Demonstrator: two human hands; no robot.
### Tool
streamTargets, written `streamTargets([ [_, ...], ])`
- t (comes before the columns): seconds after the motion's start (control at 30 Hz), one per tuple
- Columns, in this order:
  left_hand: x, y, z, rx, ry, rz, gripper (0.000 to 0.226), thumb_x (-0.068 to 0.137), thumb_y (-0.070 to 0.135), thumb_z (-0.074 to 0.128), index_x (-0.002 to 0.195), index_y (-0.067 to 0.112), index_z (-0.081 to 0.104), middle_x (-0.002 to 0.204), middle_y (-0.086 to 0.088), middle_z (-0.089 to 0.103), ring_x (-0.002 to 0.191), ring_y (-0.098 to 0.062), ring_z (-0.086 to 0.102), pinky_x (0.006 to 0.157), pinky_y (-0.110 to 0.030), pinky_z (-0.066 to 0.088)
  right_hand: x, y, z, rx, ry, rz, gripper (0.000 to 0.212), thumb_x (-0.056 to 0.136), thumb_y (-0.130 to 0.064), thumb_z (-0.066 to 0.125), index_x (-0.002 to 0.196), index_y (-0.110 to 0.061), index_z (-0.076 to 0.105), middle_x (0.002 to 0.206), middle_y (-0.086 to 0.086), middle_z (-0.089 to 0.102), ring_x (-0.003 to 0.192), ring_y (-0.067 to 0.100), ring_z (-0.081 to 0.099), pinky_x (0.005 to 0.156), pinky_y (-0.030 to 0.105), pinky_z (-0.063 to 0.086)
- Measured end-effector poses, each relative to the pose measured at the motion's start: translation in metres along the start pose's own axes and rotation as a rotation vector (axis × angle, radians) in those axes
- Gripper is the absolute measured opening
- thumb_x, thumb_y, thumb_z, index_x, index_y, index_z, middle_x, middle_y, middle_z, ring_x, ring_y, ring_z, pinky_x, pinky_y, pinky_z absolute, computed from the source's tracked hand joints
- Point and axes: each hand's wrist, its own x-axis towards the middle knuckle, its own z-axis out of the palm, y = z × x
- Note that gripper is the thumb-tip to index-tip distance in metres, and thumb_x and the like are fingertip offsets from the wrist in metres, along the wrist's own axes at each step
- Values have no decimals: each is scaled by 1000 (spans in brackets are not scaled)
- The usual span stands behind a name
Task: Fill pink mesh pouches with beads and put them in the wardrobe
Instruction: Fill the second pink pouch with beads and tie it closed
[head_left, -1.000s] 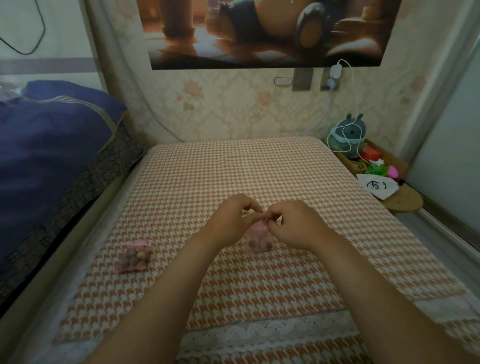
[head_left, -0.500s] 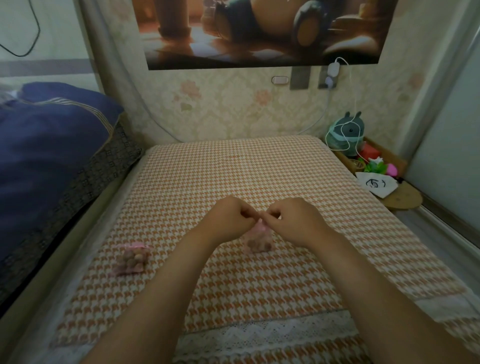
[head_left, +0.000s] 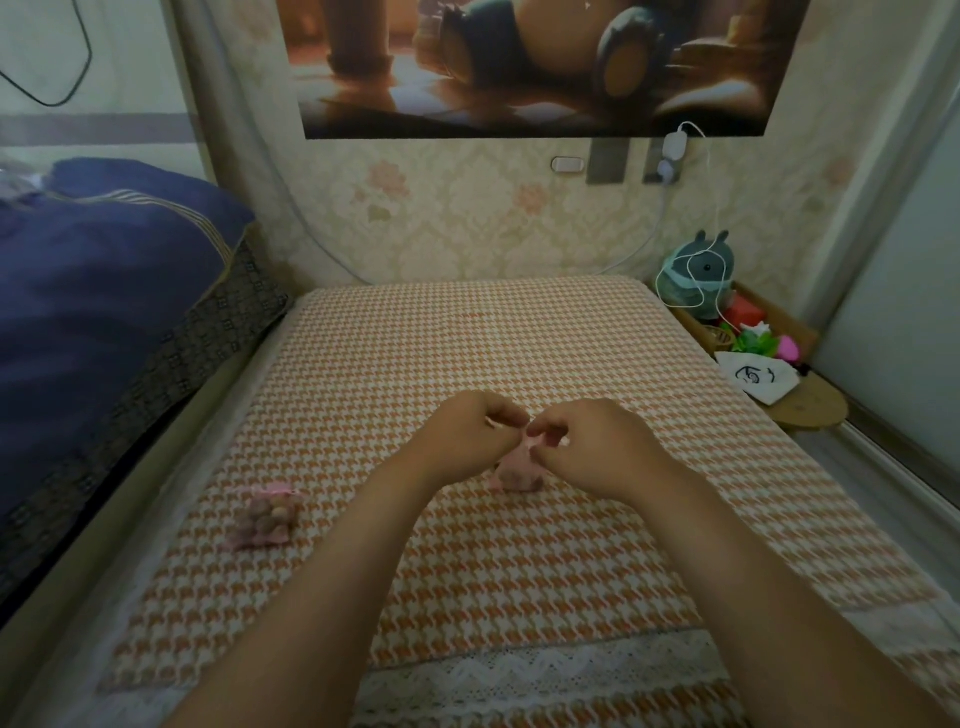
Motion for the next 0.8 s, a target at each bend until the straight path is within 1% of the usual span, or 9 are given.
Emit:
streamTargets([
  [0.1, 12, -7, -4, -115, 201, -60, 21, 87, 10, 58, 95, 23, 72, 91, 14, 68, 69, 2, 59, 58, -16, 43, 1, 1, 2, 9, -10, -2, 35, 84, -48, 63, 118, -39, 68, 99, -18, 67, 90, 5, 61, 81, 33, 54],
  [0.2, 26, -28, -6, -104, 333, -109, 28, 88, 4, 52, 92, 24, 70, 97, 10, 69, 87, -10, 64, 68, -20, 46, 4, 3, 4, 36, -4, -4, 33, 84, -46, 63, 116, -39, 69, 95, -18, 67, 87, 2, 60, 80, 32, 54],
  [0.33, 38, -69, 7, 123, 259, -143, 38, 90, 2, 50, 115, 23, 69, 125, 3, 64, 111, -16, 60, 90, -27, 49, 7, 4, 5, 54, 3, -19, 30, 86, -48, 63, 114, -38, 69, 95, -17, 67, 86, 2, 60, 79, 32, 54],
  [0.4, 44, -86, 15, 248, 174, -49, 45, 88, 0, 51, 126, 20, 64, 136, -4, 58, 125, -21, 54, 108, -33, 41, 10, 5, 6, 63, 9, -25, 30, 86, -48, 63, 114, -39, 69, 96, -18, 67, 83, 0, 59, 77, 29, 53],
  [0.43, 47, -93, 18, 270, 133, -4, 48, 86, -2, 51, 128, 18, 63, 138, -8, 57, 128, -24, 52, 111, -37, 39, 11, 6, 6, 67, 12, -25, 30, 87, -49, 63, 114, -38, 69, 96, -18, 67, 81, -2, 58, 75, 28, 52],
  [0.5, 54, -106, 26, 240, 67, 31, 47, 84, 1, 53, 127, 17, 64, 134, -9, 61, 124, -24, 56, 108, -41, 43, 14, 7, 7, 74, 16, -24, 30, 87, -51, 62, 113, -38, 70, 95, -19, 67, 78, -4, 57, 73, 26, 50],
  [0.6, 58, -109, 31, 282, 78, 60, 34, 85, 18, 60, 116, 26, 70, 113, 3, 72, 104, -19, 65, 95, -38, 52, 15, 7, 8, 88, 19, -26, 29, 87, -51, 62, 111, -39, 70, 94, -19, 68, 71, -6, 55, 69, 23, 46],
  [0.7, 59, -102, 31, 226, 128, 71, 22, 82, 11, 69, 101, 19, 76, 95, -2, 75, 82, -14, 66, 84, -28, 53, 17, 6, 9, 97, 17, -32, 29, 88, -51, 61, 112, -38, 70, 94, -20, 68, 69, -6, 55, 67, 24, 46],
  [0.8, 57, -100, 33, 190, 153, 46, 11, 82, 12, 72, 90, 18, 75, 81, 6, 68, 69, -8, 59, 77, -31, 54, 18, 5, 10, 104, 10, -26, 29, 88, -51, 61, 112, -38, 70, 94, -20, 68, 69, -5, 56, 70, 26, 50],
])
